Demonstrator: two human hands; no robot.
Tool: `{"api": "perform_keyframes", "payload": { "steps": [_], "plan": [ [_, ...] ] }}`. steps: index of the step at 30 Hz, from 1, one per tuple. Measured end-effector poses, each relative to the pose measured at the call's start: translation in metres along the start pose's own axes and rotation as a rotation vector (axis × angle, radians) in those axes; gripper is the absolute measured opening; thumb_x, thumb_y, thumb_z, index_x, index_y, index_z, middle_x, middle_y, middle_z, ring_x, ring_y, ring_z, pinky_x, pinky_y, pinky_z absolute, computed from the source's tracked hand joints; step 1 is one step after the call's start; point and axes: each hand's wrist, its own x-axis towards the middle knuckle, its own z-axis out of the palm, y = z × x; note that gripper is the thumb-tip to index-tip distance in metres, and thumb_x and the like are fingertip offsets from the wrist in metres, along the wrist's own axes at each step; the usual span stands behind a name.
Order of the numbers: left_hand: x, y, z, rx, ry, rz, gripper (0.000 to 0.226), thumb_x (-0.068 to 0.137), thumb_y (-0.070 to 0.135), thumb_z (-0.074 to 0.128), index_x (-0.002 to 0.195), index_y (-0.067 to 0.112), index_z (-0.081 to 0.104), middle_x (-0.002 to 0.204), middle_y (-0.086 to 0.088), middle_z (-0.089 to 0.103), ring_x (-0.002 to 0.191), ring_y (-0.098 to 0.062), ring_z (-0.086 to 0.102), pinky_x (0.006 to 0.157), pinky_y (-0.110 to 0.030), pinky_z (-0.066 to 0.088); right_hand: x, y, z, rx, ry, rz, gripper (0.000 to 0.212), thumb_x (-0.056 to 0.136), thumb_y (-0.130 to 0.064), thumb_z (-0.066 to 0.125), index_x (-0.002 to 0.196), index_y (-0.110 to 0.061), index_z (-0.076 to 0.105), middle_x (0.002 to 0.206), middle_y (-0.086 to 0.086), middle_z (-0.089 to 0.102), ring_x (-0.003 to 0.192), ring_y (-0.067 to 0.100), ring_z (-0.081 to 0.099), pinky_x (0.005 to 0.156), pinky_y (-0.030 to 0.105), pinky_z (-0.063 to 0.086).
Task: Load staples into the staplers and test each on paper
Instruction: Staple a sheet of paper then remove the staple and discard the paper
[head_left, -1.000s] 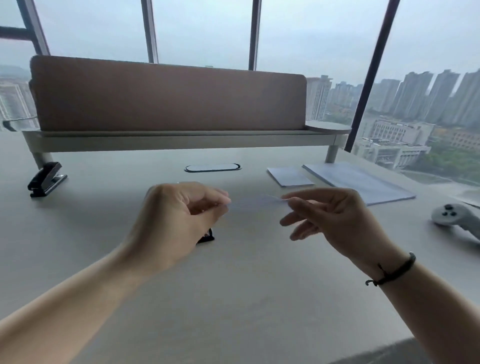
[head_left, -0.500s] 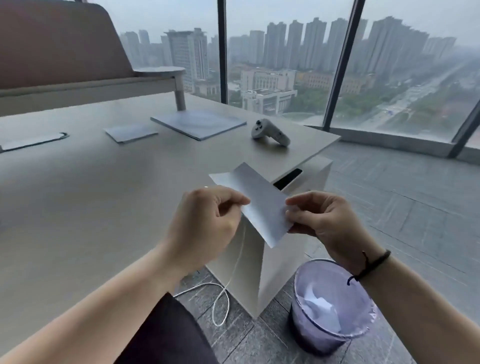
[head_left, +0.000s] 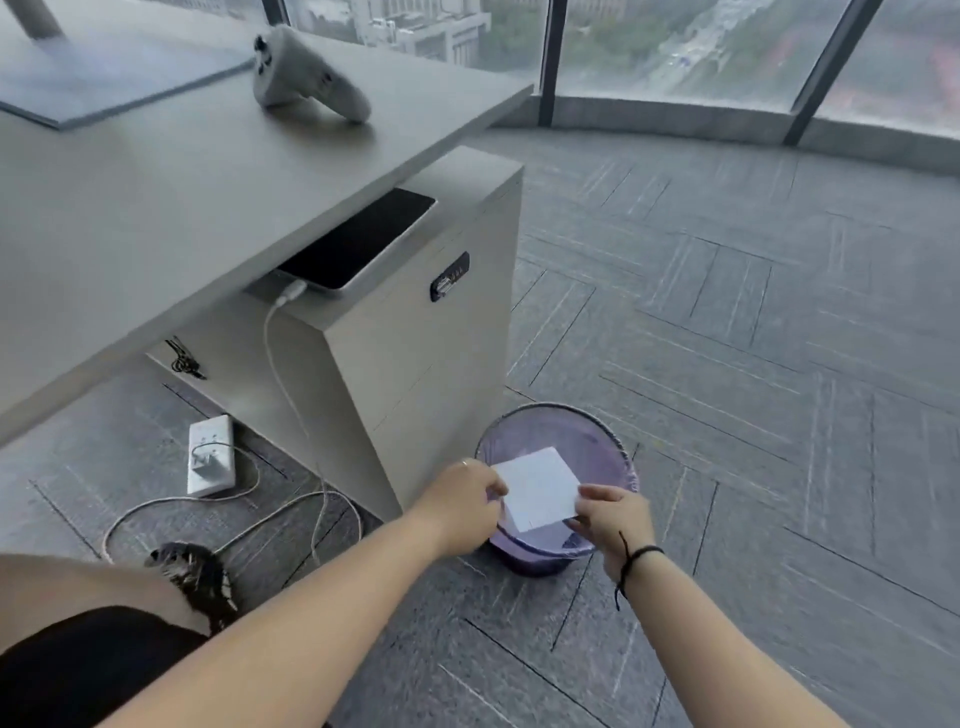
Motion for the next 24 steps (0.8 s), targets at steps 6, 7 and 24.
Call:
{"api": "perform_keyframes", "payload": {
  "steps": [6, 7, 24],
  "plan": [
    [0.016, -0.023, -0.014, -0.001, 0.03, -0.07, 0.03, 0.094, 0.015, 0.051, 0.119, 0.015, 0.066, 0.132, -0.005, 0.057, 0.116, -0.021, 0.057, 0.091, -0.02, 0.038, 0.058, 0.023, 0.016, 0.046, 0.059, 0.126, 0.036, 0.084, 0.025, 0.045, 0.113, 0.011, 0.06, 0.11, 0.025, 0.056, 0.089, 0.038, 0.057, 0.058, 0.033, 0.061],
    [0.017, -0.026, -0.018, 0.0, 0.037, -0.081, 0.03, 0.094, 0.017, 0.051, 0.119, 0.017, 0.066, 0.133, -0.004, 0.057, 0.116, -0.022, 0.058, 0.094, -0.024, 0.043, 0.063, 0.023, 0.018, 0.026, 0.06, 0.121, 0.037, 0.084, 0.026, 0.044, 0.113, 0.011, 0.06, 0.11, 0.025, 0.056, 0.09, 0.038, 0.057, 0.069, 0.037, 0.06],
    [-0.064, 0.024, -0.081, -0.108, 0.278, 0.086, 0.027, 0.093, 0.023, 0.053, 0.115, 0.02, 0.068, 0.113, 0.002, 0.071, 0.097, -0.012, 0.063, 0.085, -0.024, 0.049, -0.093, -0.091, 0.056, -0.287, -0.193, -0.434, 0.025, 0.092, -0.007, 0.06, 0.115, -0.001, 0.064, 0.092, 0.014, 0.071, 0.073, 0.023, 0.07, 0.073, 0.036, 0.059]
  ]
}}
